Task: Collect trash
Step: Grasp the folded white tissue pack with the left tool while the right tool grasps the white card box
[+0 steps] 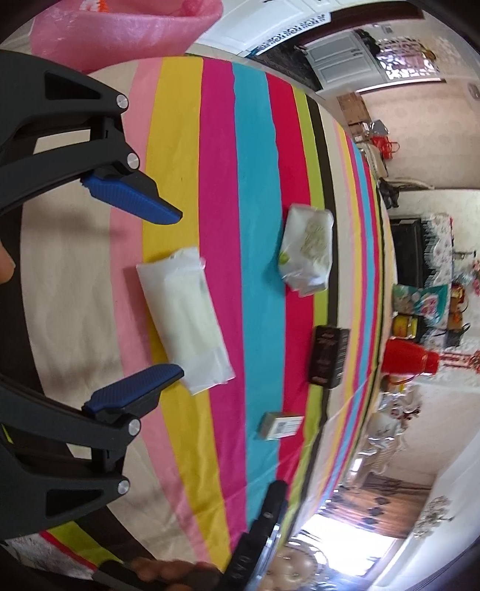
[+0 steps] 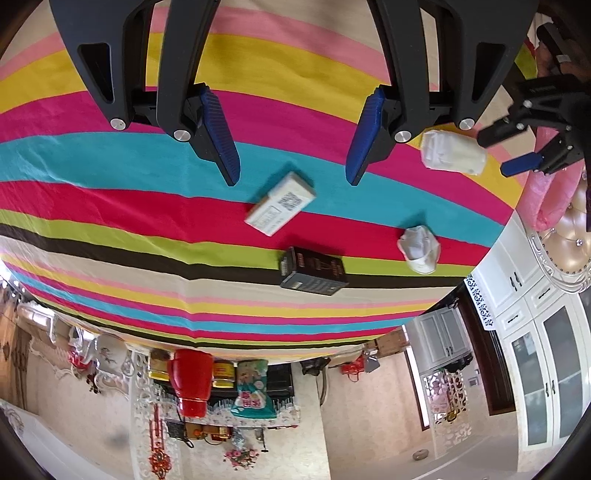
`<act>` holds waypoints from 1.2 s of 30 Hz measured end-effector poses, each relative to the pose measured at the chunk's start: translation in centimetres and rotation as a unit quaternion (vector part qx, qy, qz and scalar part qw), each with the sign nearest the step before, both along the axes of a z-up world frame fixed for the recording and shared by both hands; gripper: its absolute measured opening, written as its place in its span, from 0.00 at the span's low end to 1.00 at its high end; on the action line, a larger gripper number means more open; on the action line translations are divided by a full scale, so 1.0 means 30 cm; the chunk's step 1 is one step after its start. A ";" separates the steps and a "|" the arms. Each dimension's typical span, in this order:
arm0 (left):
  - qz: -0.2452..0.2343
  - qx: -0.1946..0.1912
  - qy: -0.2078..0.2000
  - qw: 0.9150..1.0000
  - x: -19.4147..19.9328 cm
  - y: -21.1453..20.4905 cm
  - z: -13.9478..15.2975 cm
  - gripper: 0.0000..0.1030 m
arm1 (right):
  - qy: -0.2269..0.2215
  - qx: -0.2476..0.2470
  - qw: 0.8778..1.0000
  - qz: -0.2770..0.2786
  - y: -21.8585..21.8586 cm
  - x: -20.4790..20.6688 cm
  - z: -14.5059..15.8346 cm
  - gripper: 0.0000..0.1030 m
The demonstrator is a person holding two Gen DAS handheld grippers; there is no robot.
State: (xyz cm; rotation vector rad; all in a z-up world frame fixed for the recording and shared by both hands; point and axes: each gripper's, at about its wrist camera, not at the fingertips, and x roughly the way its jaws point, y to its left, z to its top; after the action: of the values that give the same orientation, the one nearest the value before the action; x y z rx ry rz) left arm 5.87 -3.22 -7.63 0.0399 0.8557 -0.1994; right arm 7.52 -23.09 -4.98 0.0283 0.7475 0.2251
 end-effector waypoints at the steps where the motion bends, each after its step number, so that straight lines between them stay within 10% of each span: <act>1: -0.002 0.006 0.002 1.000 0.004 -0.009 -0.006 0.73 | 0.001 0.001 1.000 -0.002 -0.008 0.003 -0.004 0.56; 8: -0.008 0.027 0.017 0.999 0.083 -0.048 -0.034 0.72 | 0.007 0.004 1.000 -0.010 -0.040 0.025 -0.021 0.56; 28: -0.038 0.005 0.026 0.999 0.289 -0.087 -0.032 0.25 | 0.037 -0.012 0.999 -0.022 0.002 0.185 -0.089 0.56; 36: -0.049 -0.008 0.020 0.999 0.317 -0.093 -0.023 0.34 | 0.053 -0.017 0.998 -0.024 0.057 0.246 -0.122 0.56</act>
State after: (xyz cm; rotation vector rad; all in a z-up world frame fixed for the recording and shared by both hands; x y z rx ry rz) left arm 15.38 -6.00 -8.31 0.0641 0.8922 -0.2993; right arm 14.89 -21.38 -8.63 0.0256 0.8552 0.1669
